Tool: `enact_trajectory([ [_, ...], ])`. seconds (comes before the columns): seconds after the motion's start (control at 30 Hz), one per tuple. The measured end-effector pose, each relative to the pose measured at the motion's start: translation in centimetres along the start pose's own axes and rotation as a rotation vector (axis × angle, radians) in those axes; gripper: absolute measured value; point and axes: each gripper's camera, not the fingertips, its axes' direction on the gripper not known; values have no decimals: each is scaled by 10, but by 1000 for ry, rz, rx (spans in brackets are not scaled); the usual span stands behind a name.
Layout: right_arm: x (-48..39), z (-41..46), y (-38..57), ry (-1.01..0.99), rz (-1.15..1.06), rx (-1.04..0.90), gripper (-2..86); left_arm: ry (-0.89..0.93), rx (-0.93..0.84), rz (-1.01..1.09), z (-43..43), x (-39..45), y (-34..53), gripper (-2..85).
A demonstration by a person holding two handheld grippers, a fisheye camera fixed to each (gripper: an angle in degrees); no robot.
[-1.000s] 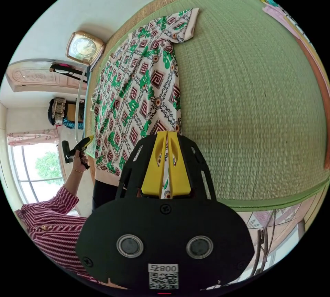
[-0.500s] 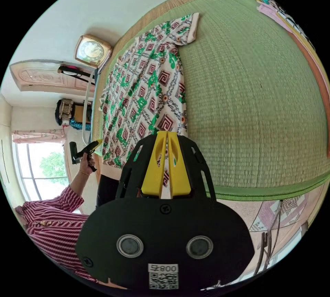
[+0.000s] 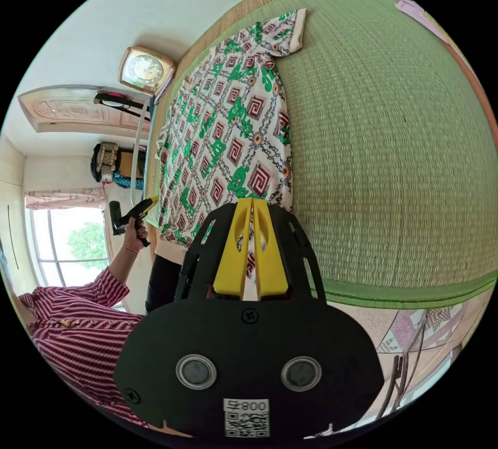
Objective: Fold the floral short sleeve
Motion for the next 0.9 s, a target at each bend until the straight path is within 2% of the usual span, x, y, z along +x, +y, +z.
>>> enact_trajectory([
  [0.23,13,-12,-13,-53,-19,178,13,91,-53,141,-4,82,-45,18],
  [0.47,26,-14,-53,29,-31,358,59,170,-170,293,17,184,-101,39],
  [0.67,39,7,-79,67,-22,434,86,203,-248,475,32,290,-147,60],
  [0.9,47,43,-92,117,-21,446,76,184,-243,684,38,429,-208,72],
])
